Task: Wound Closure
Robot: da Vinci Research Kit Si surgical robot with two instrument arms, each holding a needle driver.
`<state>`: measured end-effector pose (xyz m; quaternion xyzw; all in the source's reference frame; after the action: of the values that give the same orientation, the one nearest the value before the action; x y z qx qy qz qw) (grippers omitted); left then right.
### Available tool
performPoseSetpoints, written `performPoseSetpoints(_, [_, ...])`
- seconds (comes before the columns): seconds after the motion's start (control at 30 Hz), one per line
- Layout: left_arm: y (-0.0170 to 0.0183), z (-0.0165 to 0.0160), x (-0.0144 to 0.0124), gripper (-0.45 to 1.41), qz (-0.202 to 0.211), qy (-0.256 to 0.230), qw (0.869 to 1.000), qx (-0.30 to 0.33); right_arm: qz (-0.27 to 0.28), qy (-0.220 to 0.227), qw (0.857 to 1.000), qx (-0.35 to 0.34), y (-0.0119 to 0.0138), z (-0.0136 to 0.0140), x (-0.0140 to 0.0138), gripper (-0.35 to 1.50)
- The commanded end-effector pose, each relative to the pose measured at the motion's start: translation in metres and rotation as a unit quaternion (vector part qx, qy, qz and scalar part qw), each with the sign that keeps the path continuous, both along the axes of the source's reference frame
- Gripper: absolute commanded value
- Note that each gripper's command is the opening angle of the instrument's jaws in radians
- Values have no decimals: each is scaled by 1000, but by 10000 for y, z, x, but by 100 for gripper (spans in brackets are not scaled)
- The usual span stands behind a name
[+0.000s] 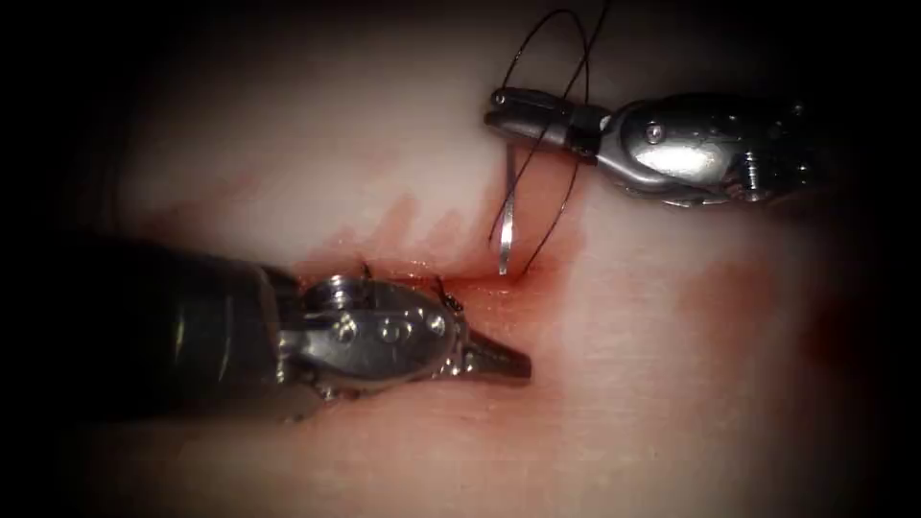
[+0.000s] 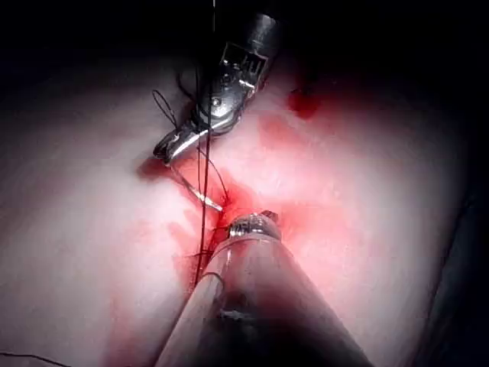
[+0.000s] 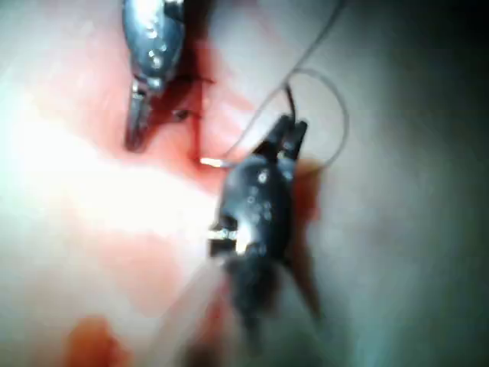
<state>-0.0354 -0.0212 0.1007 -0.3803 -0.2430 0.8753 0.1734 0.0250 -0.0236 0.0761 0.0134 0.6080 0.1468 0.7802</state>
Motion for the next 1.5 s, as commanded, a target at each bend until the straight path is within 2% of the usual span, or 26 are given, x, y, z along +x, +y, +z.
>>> performPoseSetpoints(0.03, [-6,9,-5,-45,-1,0,1000,1,-2,0,1000,0,-4,4,7,-35])
performPoseSetpoints(0.3, [-21,30,1,-45,3,2,1000,9,-6,2,1000,-6,-10,1,12,-35])
performPoseSetpoints(0.8, [-13,21,10,-45,12,-4,1000,14,-34,16,999,-2,-22,-4,14,-35])
performPoseSetpoints(1.5, [-13,18,10,-45,17,-6,1000,13,-78,46,996,16,-19,-8,10,-35])
